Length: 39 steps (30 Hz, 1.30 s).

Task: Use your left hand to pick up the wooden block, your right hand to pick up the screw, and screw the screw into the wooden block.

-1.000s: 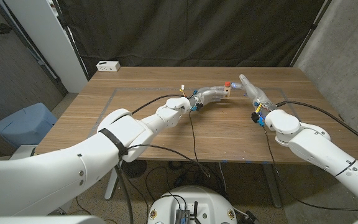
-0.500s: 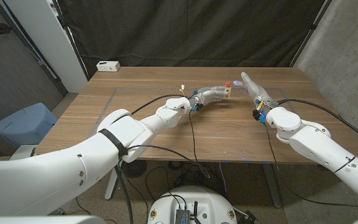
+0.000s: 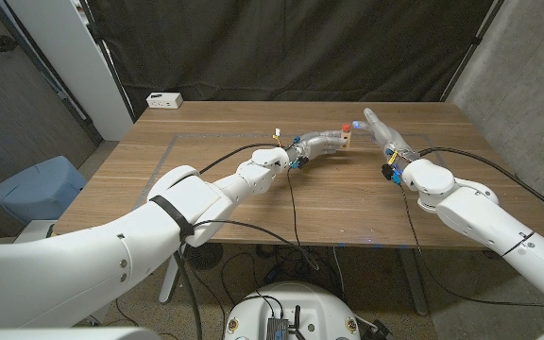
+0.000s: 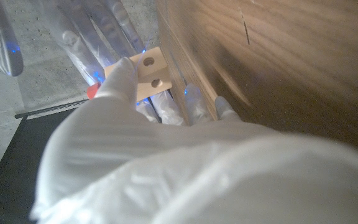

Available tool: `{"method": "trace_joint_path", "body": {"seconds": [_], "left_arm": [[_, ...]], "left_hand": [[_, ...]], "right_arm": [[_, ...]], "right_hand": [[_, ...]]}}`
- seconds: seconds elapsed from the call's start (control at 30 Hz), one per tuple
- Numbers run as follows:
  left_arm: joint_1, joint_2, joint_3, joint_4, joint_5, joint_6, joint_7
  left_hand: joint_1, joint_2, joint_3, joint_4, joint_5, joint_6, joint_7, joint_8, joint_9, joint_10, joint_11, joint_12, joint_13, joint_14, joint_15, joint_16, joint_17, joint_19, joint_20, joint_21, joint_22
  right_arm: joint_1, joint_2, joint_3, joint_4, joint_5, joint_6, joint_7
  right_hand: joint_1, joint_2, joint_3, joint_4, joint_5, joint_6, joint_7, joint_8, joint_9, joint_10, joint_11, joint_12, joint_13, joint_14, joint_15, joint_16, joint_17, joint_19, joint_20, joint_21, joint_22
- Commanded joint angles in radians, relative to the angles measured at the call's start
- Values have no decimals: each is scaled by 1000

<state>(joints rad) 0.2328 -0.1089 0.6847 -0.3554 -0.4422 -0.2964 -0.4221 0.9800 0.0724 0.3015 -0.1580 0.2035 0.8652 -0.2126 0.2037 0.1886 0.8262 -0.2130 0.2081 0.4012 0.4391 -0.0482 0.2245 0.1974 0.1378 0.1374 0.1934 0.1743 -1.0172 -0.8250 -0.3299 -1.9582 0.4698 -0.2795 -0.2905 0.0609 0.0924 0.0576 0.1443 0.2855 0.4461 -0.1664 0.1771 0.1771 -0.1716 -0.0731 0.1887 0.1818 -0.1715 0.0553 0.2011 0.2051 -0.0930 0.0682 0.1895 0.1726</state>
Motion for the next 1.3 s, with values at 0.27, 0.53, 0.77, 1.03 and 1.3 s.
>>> {"method": "trace_joint_path", "body": {"seconds": [0.27,0.53,0.77,1.03,1.3], "left_arm": [[-8,0,3,2,1,31,19],[-13,-2,7,3,2,49,34],[-17,-5,9,4,1,63,45],[-21,-5,12,4,0,74,57],[-25,-6,16,4,0,81,60]], "left_hand": [[1,12,3,6,5,43,33,9,4,7,-4,2,3,7,-54,5,4,8,-3,7,5],[1,12,3,6,5,44,34,9,4,7,-4,2,3,8,-56,5,4,7,-3,7,5],[1,13,3,6,5,42,35,8,4,7,-4,3,3,8,-55,5,4,8,-3,7,5],[1,13,3,6,6,42,34,8,4,7,-4,3,3,9,-54,5,4,8,-2,7,5],[0,11,3,6,5,44,34,9,4,8,-4,3,3,8,-56,5,4,8,-4,7,5]], "right_arm": [[36,20,-29,32,-5,7,19],[49,23,-41,40,-11,9,27],[64,28,-51,49,-16,11,36],[71,33,-59,55,-18,13,42],[67,38,-55,58,-19,17,31]], "right_hand": [[-9,22,4,1,7,-2,-1,2,0,-66,1,-1,0,-155,5,4,1,-2,8,1,0],[-10,22,3,2,7,2,-2,4,0,-65,3,-1,0,-155,4,4,1,-2,9,1,0],[-11,23,3,2,7,5,-2,6,0,-66,3,-1,0,-155,4,4,1,-3,9,1,0],[-12,23,4,3,7,8,-1,7,0,-66,2,0,0,-155,4,4,1,-4,8,1,0],[-12,23,4,3,7,10,-1,8,0,-65,2,1,0,-155,5,5,1,-4,8,1,0]]}}
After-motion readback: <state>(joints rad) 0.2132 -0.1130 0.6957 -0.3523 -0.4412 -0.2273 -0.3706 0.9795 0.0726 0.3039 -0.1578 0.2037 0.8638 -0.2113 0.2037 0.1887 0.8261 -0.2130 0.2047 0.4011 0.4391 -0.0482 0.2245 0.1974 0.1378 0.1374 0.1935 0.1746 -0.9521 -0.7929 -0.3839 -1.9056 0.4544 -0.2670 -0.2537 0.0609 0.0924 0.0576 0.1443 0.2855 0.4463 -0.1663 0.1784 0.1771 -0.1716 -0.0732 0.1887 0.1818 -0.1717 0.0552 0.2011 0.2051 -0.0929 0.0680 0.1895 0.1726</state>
